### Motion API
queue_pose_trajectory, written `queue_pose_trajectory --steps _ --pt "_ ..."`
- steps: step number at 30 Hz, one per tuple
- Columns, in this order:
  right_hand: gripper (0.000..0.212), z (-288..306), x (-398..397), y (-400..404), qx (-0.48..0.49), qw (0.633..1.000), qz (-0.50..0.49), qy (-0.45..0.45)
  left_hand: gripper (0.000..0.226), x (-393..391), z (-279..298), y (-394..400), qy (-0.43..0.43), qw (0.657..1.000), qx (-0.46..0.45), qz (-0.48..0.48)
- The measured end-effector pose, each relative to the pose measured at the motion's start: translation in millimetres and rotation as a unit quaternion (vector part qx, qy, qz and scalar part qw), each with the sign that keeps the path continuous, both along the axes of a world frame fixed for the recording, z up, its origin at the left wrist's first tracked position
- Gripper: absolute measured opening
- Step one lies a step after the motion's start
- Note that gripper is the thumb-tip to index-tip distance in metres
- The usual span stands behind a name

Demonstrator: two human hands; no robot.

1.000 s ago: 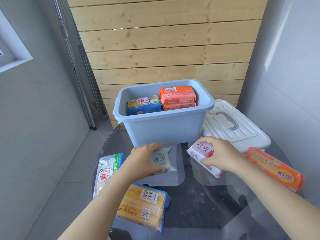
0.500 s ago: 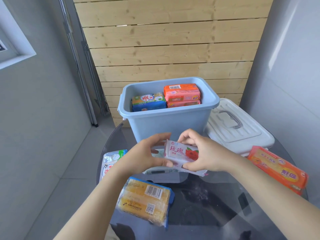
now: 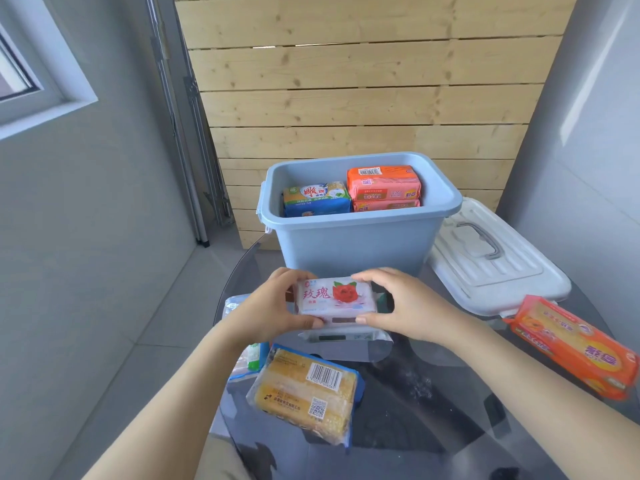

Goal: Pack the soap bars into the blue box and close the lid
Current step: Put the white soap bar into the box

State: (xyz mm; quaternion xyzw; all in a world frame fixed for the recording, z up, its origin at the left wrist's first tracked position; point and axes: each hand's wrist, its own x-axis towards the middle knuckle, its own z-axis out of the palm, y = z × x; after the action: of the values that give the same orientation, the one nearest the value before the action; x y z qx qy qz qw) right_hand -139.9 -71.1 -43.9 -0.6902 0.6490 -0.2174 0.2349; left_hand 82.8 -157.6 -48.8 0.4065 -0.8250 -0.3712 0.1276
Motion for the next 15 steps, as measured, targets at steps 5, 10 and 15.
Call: queue_pose_trajectory --steps 5,10,15 --pt "0.062 -4 -4 0 0.037 0.999 0.001 -0.024 0.072 0 -9 -1 -0.033 0.999 0.007 -0.013" --pt "0.064 -2 -6 3 0.069 0.997 -0.001 -0.045 0.077 -6 -10 -1 -0.044 0.999 -0.02 -0.02" --pt "0.075 -1 -7 5 0.096 0.995 -0.008 -0.031 0.079 -12 -11 -3 -0.049 0.998 -0.008 -0.035"
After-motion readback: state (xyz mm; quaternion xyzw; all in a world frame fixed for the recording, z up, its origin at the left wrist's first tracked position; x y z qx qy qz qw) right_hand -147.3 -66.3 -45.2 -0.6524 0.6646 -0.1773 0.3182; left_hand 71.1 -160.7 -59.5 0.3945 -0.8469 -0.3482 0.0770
